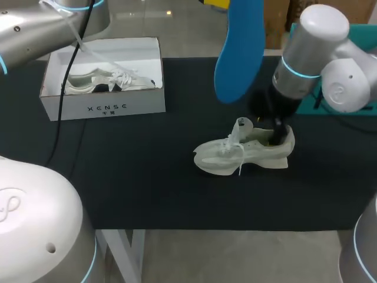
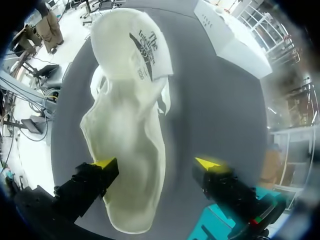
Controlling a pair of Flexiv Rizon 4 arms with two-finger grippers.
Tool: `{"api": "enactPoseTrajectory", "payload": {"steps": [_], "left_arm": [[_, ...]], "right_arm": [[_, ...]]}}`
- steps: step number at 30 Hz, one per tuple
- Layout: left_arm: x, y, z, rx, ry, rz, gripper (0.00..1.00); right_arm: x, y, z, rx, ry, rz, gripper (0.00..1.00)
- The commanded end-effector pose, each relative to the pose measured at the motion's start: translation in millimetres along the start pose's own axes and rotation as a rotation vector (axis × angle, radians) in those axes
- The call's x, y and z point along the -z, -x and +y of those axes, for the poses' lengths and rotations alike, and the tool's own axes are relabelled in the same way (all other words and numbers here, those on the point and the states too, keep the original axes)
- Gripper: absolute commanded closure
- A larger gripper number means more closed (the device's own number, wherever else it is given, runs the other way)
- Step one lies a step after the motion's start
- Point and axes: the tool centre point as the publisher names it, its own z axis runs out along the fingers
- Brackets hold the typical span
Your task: Take the shoe out of the shoebox, open the shoe tongue, remove and reinsert the insole, then place the shoe into the shoebox
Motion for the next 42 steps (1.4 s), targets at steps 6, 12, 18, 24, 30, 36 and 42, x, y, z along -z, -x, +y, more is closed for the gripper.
{"api": "enactPoseTrajectory", "payload": {"steps": [6,12,18,24,30,36,42], "left_arm": [[0,-0.4,1,0.0,0.002,-0.002,1.0],[0,-0.4,1,0.0,0.002,-0.002,1.0],[0,-0.4,1,0.0,0.002,-0.002,1.0],[0,-0.4,1,0.0,0.002,-0.002,1.0],[0,-0.4,1,0.0,0.002,-0.002,1.0],[0,-0.4,1,0.0,0.002,-0.002,1.0],[0,-0.4,1,0.0,0.002,-0.002,1.0]], "right_arm": [[-21,3.8,2.6,-0.009,-0.009,0.028,0.12],[-24,3.7,3.7,-0.014,-0.007,0.037,1.0],[-26,2.1,3.7,-0.02,-0.008,0.041,1.0],[-23,-4.3,-0.5,-0.043,-0.004,0.036,1.0],[0,-8.9,-11.3,-0.067,-0.004,-0.007,1.0],[30,-12.1,-26.2,-0.093,-0.008,-0.051,1.0],[52,-13.4,-42.0,-0.11,-0.018,-0.079,1.0]]}}
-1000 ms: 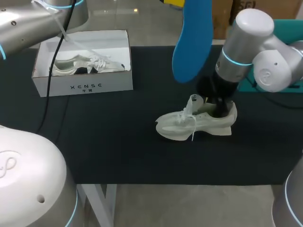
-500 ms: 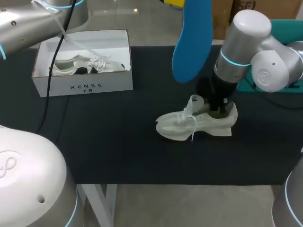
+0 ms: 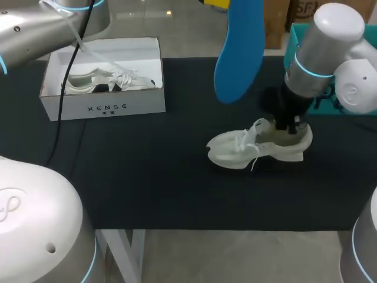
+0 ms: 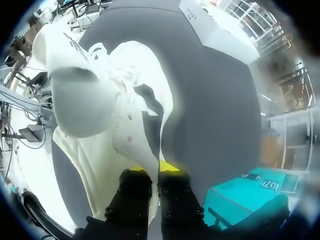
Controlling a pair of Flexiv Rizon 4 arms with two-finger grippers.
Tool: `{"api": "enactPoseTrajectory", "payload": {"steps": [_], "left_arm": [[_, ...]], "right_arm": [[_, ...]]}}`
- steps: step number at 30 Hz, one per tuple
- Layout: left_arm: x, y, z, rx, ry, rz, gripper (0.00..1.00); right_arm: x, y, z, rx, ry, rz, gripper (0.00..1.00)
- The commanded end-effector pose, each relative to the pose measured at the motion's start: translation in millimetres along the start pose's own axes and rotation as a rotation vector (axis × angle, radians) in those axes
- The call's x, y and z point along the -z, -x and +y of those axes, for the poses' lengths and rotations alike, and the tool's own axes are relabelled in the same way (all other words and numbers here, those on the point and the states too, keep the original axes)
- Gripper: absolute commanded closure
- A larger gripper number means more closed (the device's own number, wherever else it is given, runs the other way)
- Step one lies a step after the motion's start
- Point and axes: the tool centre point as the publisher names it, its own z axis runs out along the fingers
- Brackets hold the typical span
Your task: Take the shoe out of the shoebox, open the shoe tongue, remove and reinsert the insole, then place the shoe into the shoebox
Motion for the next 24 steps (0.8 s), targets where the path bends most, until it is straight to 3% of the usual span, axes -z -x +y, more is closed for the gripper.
{"api": "enactPoseTrajectory", "payload": {"steps": [1,8,10,24], "left_arm": [[0,-0.4,1,0.0,0.002,-0.002,1.0],[0,-0.4,1,0.0,0.002,-0.002,1.0],[0,-0.4,1,0.0,0.002,-0.002,1.0],[0,-0.4,1,0.0,0.002,-0.002,1.0]], "right_arm": [[29,-8.3,-13.9,-0.008,0.008,-0.029,1.0],[42,-7.6,-15.9,-0.003,0.034,-0.012,1.0],[42,-6.9,-13.0,0.024,0.043,0.028,1.0],[42,-6.9,-13.0,0.024,0.043,0.028,1.0]]}}
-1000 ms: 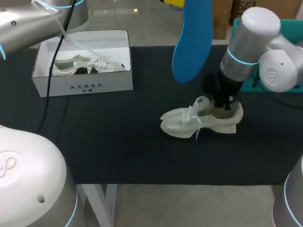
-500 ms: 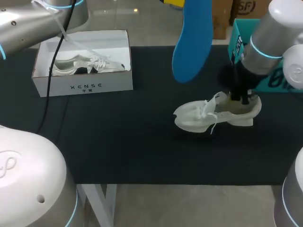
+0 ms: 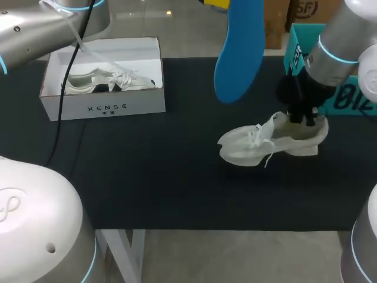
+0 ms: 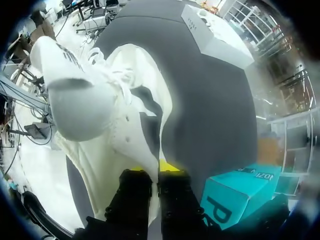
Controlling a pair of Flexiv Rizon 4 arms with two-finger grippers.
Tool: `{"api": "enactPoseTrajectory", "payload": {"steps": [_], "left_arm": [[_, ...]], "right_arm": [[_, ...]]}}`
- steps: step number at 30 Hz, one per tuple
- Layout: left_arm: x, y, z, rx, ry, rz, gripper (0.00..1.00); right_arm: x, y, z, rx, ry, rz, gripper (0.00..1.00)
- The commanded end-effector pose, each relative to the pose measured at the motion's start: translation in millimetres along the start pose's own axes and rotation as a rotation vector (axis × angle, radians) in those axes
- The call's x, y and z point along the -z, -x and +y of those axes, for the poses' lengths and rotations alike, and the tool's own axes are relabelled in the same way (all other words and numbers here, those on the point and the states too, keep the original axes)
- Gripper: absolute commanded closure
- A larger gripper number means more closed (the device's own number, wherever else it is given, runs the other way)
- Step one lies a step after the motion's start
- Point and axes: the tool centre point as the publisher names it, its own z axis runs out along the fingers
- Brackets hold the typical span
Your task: Take the shoe out of the shoebox, open the shoe tongue, remove and reinsert the insole, then place the shoe into the shoebox
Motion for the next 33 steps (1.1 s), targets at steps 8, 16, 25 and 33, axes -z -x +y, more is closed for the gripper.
{"api": "enactPoseTrajectory", "payload": {"steps": [8,16,25,33], "left_arm": [[0,-0.4,1,0.0,0.002,-0.002,1.0],[0,-0.4,1,0.0,0.002,-0.002,1.0],[0,-0.4,1,0.0,0.002,-0.002,1.0],[0,-0.4,1,0.0,0.002,-0.002,1.0]], "right_arm": [[-5,-8.8,-12.2,-0.446,0.028,-0.061,1.0],[-7,-34.1,-26.0,-1.013,0.295,-0.223,1.0],[3,-36.0,-17.8,-1.028,0.39,-0.201,1.0],[3,-36.0,-17.8,-1.028,0.39,-0.201,1.0]]}}
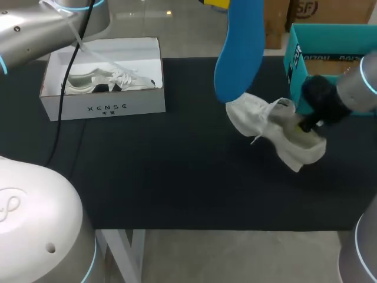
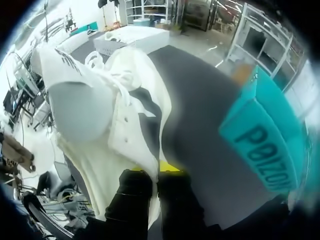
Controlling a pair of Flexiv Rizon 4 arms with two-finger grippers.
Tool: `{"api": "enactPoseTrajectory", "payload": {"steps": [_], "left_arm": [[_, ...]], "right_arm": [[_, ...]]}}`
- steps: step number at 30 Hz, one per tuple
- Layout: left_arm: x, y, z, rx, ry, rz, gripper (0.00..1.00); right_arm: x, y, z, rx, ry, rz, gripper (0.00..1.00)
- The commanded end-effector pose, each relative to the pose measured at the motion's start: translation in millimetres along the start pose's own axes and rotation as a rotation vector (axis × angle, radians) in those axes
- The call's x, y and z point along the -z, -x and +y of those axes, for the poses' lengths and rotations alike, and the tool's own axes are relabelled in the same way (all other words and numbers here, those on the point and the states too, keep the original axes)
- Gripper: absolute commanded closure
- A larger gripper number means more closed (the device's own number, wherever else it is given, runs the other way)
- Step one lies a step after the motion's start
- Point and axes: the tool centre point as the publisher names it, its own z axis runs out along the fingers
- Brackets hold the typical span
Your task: Take the shoe out of the shoebox, open the shoe tongue, remove and reinsert the insole, then place the shoe into the shoebox
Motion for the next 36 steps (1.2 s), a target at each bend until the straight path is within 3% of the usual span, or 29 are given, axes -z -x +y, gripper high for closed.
{"api": "enactPoseTrajectory", "payload": {"steps": [1,4,12,20,25,36], "left_arm": [[0,-0.4,1,0.0,0.002,-0.002,1.0],[0,-0.4,1,0.0,0.002,-0.002,1.0],[0,-0.4,1,0.0,0.002,-0.002,1.0],[0,-0.4,1,0.0,0.002,-0.002,1.0],[0,-0.4,1,0.0,0.002,-0.002,1.0],[0,-0.4,1,0.0,0.002,-0.002,1.0]], "right_arm": [[0,-3.1,-7.0,-0.193,0.157,-0.034,1.0],[1,-10.9,-14.7,-0.377,0.121,-0.101,1.0],[-2,-37.5,-29.3,-0.535,0.074,-0.107,1.0],[5,-27.7,-34.7,-0.681,0.044,0.013,1.0],[3,-25.2,-37.9,-0.687,-0.002,0.0,1.0],[-25,-43.4,-45.7,-0.663,-0.07,0.01,1.0]]}}
